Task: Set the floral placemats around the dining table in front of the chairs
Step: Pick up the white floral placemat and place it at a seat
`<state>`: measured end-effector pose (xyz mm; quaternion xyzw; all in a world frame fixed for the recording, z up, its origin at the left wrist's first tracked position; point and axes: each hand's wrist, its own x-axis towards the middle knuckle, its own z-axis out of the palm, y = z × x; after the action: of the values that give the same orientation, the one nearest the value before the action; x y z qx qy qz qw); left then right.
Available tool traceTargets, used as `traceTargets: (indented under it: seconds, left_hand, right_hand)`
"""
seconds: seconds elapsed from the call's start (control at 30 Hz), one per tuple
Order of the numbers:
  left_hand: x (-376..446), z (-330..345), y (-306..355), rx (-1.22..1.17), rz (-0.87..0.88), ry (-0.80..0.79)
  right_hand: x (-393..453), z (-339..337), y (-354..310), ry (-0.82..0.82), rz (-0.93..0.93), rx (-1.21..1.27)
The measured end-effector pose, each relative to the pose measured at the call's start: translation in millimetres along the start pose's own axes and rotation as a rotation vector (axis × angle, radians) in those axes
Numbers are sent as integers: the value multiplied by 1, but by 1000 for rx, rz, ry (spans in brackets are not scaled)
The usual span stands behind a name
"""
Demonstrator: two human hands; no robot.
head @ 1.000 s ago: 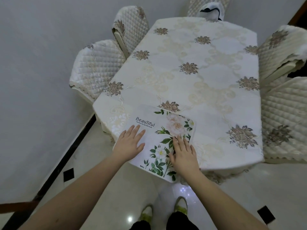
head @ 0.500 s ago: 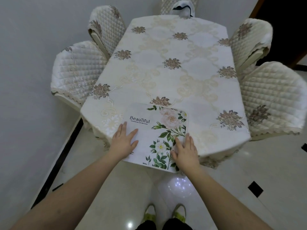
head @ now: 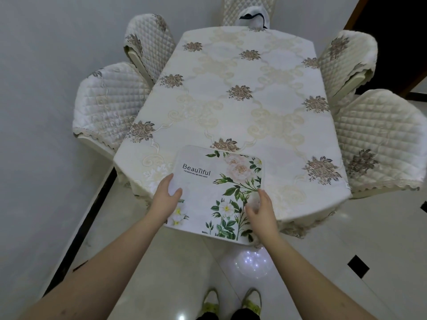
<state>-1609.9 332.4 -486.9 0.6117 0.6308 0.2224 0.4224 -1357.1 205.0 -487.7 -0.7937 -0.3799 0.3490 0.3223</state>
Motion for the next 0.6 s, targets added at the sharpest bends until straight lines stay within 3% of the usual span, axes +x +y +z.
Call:
traceTargets:
  seconds: [0.13,0.23,0.33,0.6]
  left_hand:
    - [-6,-9,5,-234,-63,6]
    - [-5,-15,11,-473,-223,-60]
    - [-7,-19,10,-535,-339,-137]
    - [-22,-7,35,-645,-257,-252]
  right_hand:
    - [-8,-12,-12,45,84,246]
    - [-5,-16,-10,61,175,213]
    - [-7,-21,-7,21,210,206]
    - [-28,-58,-9,58,240,335]
